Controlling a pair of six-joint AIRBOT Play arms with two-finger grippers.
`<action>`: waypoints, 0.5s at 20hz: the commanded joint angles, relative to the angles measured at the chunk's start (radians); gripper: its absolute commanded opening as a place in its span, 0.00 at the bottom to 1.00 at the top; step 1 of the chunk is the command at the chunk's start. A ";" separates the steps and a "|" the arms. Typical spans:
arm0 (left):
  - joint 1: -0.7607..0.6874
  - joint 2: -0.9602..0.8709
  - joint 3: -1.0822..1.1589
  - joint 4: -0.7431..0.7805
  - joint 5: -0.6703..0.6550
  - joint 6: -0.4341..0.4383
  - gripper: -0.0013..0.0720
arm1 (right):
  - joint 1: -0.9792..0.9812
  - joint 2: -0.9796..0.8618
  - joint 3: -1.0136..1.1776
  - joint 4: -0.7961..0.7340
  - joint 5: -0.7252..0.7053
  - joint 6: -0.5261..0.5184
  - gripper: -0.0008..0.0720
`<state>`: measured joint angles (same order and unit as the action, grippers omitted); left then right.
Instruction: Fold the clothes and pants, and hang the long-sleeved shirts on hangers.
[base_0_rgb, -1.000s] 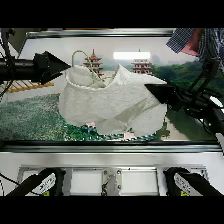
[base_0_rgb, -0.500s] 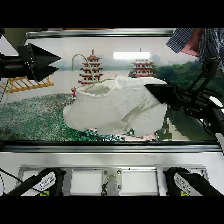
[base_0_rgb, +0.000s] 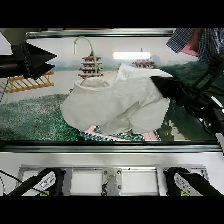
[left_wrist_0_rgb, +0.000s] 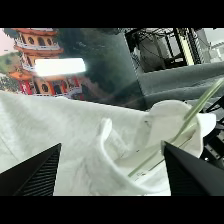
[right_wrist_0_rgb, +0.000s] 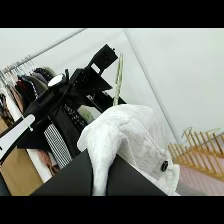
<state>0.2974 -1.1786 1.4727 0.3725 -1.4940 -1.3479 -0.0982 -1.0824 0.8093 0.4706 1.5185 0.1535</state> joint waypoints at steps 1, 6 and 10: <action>-0.018 0.035 -0.024 0.004 -0.017 0.179 0.95 | 0.000 0.002 0.000 0.047 0.000 -0.011 0.03; -0.035 0.151 -0.178 0.096 -0.011 0.417 0.95 | -0.003 0.002 0.000 0.047 -0.012 0.042 0.03; -0.033 0.216 -0.254 0.153 0.044 0.417 0.95 | -0.064 0.004 0.000 0.083 -0.035 0.021 0.03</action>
<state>0.2653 -1.0088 1.2709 0.4759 -1.4849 -0.9745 -0.1268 -1.0805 0.8093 0.5213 1.4952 0.1768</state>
